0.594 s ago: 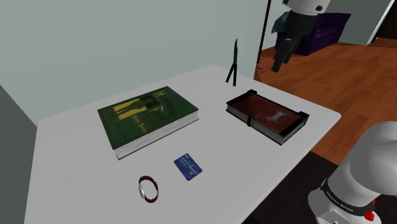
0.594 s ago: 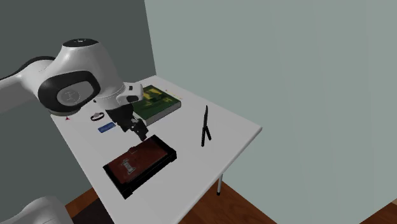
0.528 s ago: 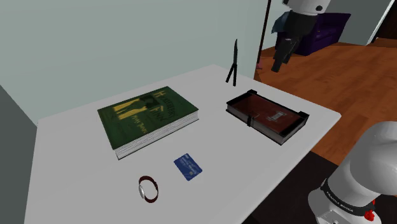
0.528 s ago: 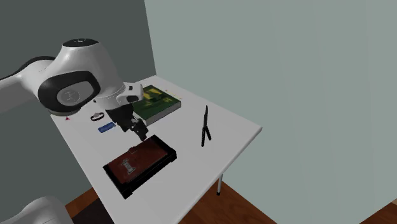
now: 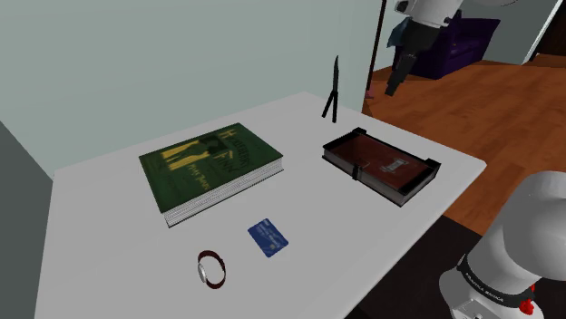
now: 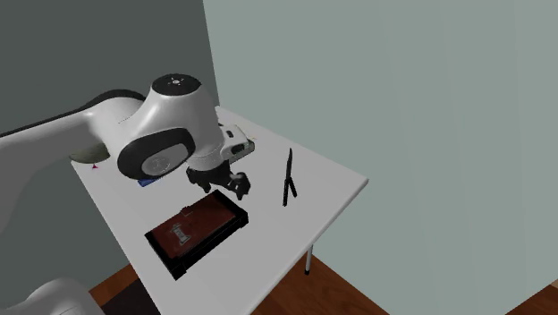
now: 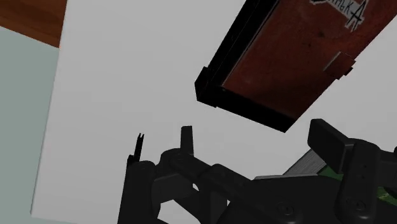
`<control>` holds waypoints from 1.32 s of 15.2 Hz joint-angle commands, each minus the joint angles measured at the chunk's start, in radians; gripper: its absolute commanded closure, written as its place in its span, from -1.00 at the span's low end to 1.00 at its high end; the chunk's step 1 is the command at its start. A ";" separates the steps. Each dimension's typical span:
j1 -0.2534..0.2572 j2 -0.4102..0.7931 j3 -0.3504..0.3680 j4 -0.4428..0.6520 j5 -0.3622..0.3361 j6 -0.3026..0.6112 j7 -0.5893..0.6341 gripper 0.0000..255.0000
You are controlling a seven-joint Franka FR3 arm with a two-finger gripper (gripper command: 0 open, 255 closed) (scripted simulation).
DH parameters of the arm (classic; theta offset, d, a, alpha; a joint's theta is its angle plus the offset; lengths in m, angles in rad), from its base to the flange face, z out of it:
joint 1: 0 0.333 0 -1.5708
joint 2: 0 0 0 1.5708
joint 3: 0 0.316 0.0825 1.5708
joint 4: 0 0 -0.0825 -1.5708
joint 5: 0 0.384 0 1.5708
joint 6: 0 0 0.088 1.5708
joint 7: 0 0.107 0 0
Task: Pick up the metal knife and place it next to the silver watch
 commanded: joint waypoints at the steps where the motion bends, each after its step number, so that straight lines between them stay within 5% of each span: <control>1: 0.036 0.060 -0.075 0.028 0.019 0.039 -0.137 -1.00; 6: 0.143 0.253 -0.261 0.169 0.125 0.072 -0.474 -1.00; 11: 0.237 0.519 -0.441 0.388 0.335 0.005 -0.838 -1.00; 14: 0.229 0.722 -0.511 0.562 0.510 -0.101 -1.053 -1.00; 17: 0.147 0.920 -0.509 0.759 0.670 -0.231 -1.214 -1.00; 20: 0.158 0.911 -0.494 0.716 0.664 -0.188 -1.216 -1.00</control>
